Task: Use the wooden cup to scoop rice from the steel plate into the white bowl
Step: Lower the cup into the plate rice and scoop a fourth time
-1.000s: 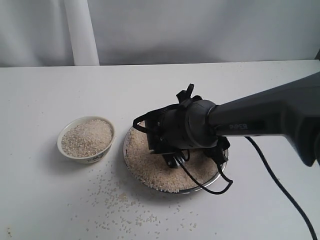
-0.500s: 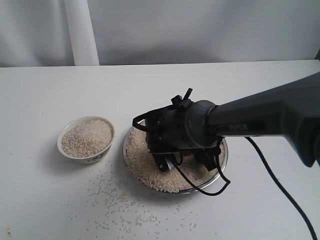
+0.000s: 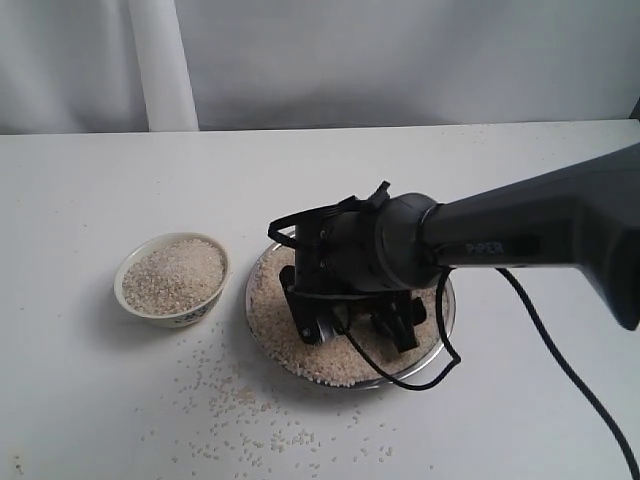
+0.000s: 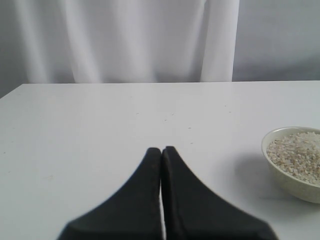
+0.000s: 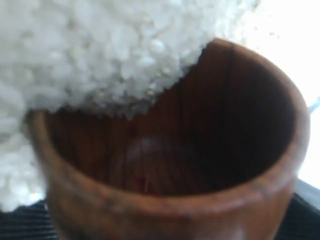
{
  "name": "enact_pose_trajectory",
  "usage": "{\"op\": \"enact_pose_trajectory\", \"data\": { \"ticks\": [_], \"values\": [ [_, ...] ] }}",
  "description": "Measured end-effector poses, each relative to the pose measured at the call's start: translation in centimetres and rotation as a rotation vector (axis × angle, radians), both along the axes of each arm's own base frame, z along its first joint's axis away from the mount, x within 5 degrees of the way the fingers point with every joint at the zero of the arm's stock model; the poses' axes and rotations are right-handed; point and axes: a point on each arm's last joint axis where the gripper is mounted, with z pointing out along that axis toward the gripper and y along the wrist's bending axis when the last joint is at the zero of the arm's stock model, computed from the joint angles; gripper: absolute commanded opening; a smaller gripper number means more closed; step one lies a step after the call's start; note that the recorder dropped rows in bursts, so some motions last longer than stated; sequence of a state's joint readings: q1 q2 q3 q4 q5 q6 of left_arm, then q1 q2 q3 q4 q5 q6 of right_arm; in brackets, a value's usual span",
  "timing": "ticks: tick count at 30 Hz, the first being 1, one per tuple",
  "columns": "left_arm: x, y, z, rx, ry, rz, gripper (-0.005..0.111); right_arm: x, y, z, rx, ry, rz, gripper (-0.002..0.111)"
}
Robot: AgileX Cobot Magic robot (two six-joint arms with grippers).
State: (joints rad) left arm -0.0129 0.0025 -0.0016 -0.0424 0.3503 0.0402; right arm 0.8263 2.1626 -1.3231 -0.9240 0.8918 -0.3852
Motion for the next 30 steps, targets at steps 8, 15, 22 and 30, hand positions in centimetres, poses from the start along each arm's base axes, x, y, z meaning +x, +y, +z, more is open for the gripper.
{"op": "enact_pose_trajectory", "data": {
  "ticks": [8, 15, 22, 30],
  "values": [
    [0.0, 0.0, 0.0, 0.000, 0.000, 0.000, 0.000, -0.2, 0.2, 0.0, 0.056, 0.011, -0.042, 0.000],
    [0.0, 0.0, 0.0, 0.000, 0.000, 0.000, 0.000, -0.2, 0.8, 0.2, 0.143, 0.014, -0.045, 0.000],
    [0.0, 0.0, 0.0, 0.000, 0.000, 0.000, 0.000, -0.1, 1.3, 0.4, 0.214, 0.005, -0.056, 0.000],
    [0.0, 0.0, 0.0, 0.000, 0.000, 0.000, 0.000, 0.8, 0.7, 0.5, 0.343, 0.028, -0.143, 0.000]
  ]
}}
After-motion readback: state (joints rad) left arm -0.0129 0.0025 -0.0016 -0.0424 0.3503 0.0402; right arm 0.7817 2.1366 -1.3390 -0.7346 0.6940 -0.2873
